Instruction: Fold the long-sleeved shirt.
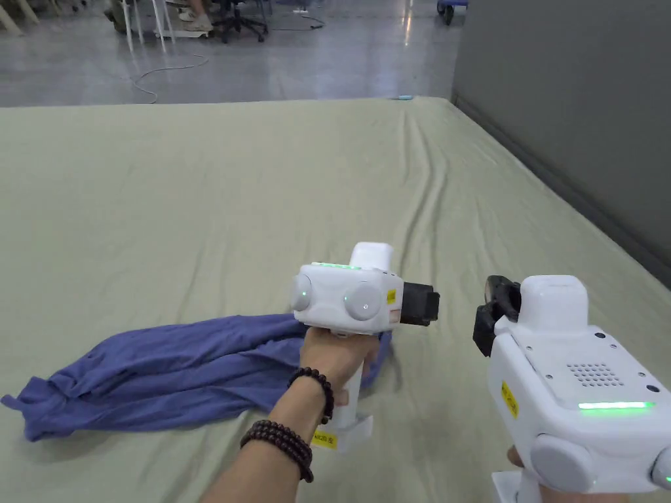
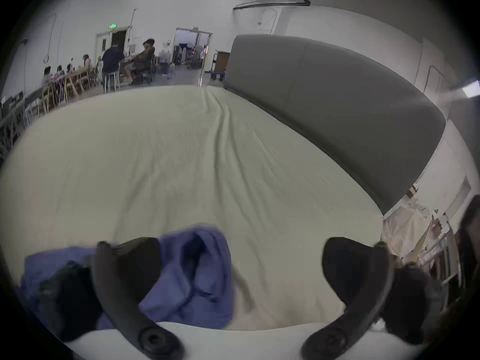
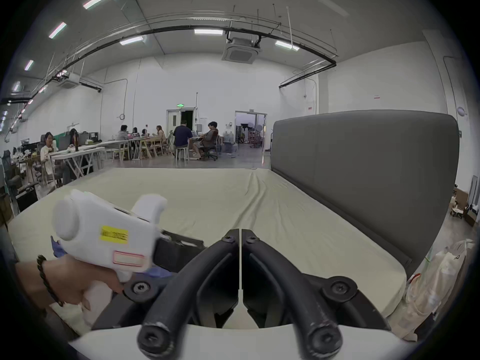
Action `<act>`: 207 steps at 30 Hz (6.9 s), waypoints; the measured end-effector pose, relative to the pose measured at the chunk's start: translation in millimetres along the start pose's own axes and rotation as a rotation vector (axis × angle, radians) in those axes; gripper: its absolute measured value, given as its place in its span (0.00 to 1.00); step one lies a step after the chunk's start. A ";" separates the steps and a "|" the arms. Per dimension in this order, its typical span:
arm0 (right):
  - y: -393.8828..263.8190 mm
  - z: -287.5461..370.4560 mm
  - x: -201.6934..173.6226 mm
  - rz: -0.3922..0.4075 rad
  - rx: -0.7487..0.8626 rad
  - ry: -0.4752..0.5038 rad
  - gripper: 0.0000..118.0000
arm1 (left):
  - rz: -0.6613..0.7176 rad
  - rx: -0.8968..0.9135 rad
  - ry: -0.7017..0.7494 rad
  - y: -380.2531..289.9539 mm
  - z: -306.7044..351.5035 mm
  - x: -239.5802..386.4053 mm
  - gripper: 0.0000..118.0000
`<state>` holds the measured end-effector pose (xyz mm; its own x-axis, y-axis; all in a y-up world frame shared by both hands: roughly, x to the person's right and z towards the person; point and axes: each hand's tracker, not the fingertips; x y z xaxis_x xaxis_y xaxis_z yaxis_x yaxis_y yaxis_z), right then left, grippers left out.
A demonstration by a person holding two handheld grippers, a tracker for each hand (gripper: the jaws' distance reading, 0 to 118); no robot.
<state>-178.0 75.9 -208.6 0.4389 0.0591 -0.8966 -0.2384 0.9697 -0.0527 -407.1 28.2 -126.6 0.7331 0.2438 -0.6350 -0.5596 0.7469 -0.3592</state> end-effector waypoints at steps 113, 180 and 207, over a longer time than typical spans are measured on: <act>21.0 -236.5 -26.7 -0.079 -0.463 0.192 0.03 | 0.307 0.007 0.437 0.7 130.9 -256.7 0.12; -96.2 -153.1 -21.2 0.066 -0.771 0.151 0.09 | 0.096 -0.347 0.335 -47.2 23.6 -222.2 0.86; 296.7 -211.7 -43.0 0.012 -0.113 0.314 0.09 | -0.012 0.391 0.444 237.4 262.1 -190.6 0.02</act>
<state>-451.0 311.0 -278.8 0.1511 -0.0227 -0.9883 -0.3446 0.9358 -0.0741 -578.3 321.2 88.4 0.4588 0.0147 -0.8884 -0.3063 0.9412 -0.1426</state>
